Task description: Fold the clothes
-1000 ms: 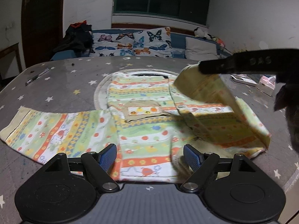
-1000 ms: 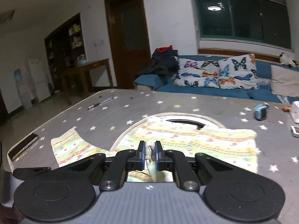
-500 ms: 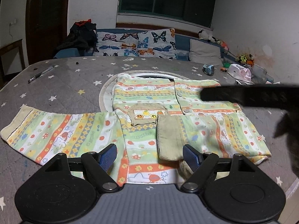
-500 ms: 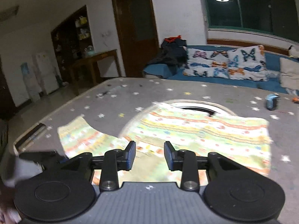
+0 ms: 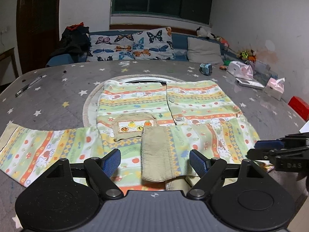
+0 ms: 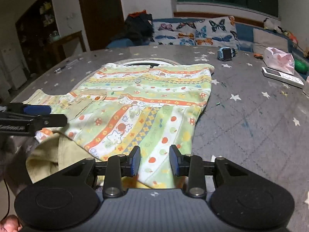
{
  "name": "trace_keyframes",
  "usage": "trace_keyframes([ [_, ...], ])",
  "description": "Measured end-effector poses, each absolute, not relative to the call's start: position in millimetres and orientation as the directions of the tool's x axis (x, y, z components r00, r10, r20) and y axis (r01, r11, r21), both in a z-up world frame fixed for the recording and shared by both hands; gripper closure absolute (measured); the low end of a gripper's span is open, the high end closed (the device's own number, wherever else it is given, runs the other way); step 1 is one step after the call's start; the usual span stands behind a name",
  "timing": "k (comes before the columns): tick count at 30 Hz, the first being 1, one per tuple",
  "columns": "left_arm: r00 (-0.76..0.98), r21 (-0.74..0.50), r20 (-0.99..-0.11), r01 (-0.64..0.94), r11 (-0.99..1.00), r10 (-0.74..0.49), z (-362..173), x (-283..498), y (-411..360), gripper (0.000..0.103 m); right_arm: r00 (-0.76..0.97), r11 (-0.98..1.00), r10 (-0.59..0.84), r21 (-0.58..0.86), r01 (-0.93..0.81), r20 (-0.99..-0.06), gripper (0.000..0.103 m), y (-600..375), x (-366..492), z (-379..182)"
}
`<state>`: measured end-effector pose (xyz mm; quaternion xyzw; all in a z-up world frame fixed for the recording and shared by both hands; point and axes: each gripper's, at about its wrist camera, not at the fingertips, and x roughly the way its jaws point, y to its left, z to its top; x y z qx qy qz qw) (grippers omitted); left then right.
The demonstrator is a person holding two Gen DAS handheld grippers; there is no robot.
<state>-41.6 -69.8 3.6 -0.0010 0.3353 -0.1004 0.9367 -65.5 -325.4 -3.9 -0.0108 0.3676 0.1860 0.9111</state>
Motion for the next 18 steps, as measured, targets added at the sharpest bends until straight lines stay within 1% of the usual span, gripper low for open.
trace_keyframes([
  [3, 0.751, -0.054, -0.639, 0.171, 0.984, -0.166, 0, -36, -71, 0.022, 0.672, 0.929, 0.322, 0.084, -0.362, -0.667, 0.065, -325, -67, 4],
  [10, 0.751, -0.020, -0.652, 0.121, 0.992, -0.104, -2, -23, -71, 0.022, 0.708, 0.930, 0.317, 0.060, -0.362, -0.631, 0.064, -319, -38, 14],
  [15, 0.766, -0.087, -0.630, 0.096, 0.992, -0.130, 11, -19, -55, 0.024, 0.701, 0.933, 0.302, 0.049, -0.357, -0.646, 0.062, -314, -21, 4],
  [16, 0.762, -0.090, -0.633, 0.103, 0.991, -0.137, 11, -18, -54, 0.029, 0.698, 0.932, 0.304, 0.051, -0.359, -0.648, 0.062, -314, -21, 3],
  [17, 0.755, -0.089, -0.639, 0.114, 0.989, -0.145, 10, -17, -54, 0.037, 0.695, 0.931, 0.306, 0.052, -0.361, -0.651, 0.062, -314, -21, 1],
  [18, 0.747, -0.087, -0.648, 0.125, 0.988, -0.152, 9, -15, -54, 0.041, 0.694, 0.930, 0.306, 0.049, -0.363, -0.652, 0.061, -313, -21, 0],
])
